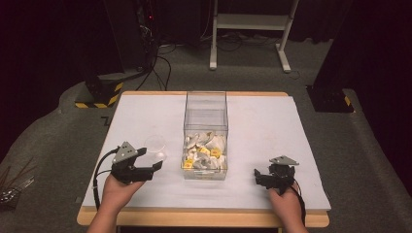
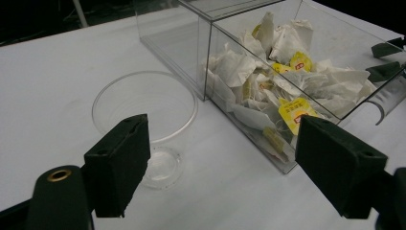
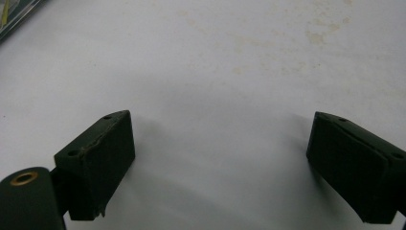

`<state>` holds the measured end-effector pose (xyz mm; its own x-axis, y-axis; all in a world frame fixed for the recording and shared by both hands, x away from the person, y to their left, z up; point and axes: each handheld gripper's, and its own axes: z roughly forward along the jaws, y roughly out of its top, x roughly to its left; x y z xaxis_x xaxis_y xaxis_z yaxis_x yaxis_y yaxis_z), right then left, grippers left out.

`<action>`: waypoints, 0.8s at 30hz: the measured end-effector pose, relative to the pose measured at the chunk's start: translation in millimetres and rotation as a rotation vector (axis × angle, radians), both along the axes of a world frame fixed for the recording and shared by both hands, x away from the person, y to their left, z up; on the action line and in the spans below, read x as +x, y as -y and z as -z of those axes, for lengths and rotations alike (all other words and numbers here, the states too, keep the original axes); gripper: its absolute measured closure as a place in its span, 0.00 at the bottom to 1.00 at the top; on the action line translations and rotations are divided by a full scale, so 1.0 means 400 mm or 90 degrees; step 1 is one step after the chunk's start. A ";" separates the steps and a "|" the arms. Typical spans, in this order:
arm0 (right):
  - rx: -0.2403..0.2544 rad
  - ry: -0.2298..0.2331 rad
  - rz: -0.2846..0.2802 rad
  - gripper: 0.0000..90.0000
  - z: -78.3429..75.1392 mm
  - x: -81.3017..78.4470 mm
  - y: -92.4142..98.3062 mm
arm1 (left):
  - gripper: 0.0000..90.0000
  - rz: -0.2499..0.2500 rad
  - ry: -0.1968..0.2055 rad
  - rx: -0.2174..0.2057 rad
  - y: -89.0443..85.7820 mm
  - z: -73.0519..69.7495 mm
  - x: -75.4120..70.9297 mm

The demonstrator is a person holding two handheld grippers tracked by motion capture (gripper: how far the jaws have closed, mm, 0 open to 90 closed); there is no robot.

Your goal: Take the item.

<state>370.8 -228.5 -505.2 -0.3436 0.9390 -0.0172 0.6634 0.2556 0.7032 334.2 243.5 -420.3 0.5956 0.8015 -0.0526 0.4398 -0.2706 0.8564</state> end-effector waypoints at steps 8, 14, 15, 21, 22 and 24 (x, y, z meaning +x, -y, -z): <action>0.000 0.000 0.000 0.10 0.000 0.000 0.000 | 0.23 0.032 0.004 -0.020 0.038 -0.015 0.008; 0.000 0.001 0.001 0.10 0.000 -0.001 -0.001 | 0.23 0.052 0.013 -0.019 0.072 -0.027 0.017; 0.000 0.001 0.002 0.10 0.000 -0.001 -0.001 | 0.23 0.060 0.015 -0.015 0.083 -0.030 0.018; 0.000 0.002 0.001 0.10 0.000 -0.001 -0.001 | 0.23 0.078 0.019 -0.011 0.121 -0.038 0.022; 0.000 0.001 0.001 0.10 0.000 -0.002 -0.001 | 0.23 0.081 0.019 -0.009 0.126 -0.039 0.023; 0.000 0.000 0.002 0.10 0.000 -0.002 -0.001 | 0.23 0.090 0.019 -0.004 0.144 -0.041 0.028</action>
<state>370.2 -228.0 -505.1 -0.3410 0.9399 -0.0179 0.6637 0.2542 0.7035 345.5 186.1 -403.8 0.7044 0.7088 -0.0380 0.3719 -0.3229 0.8703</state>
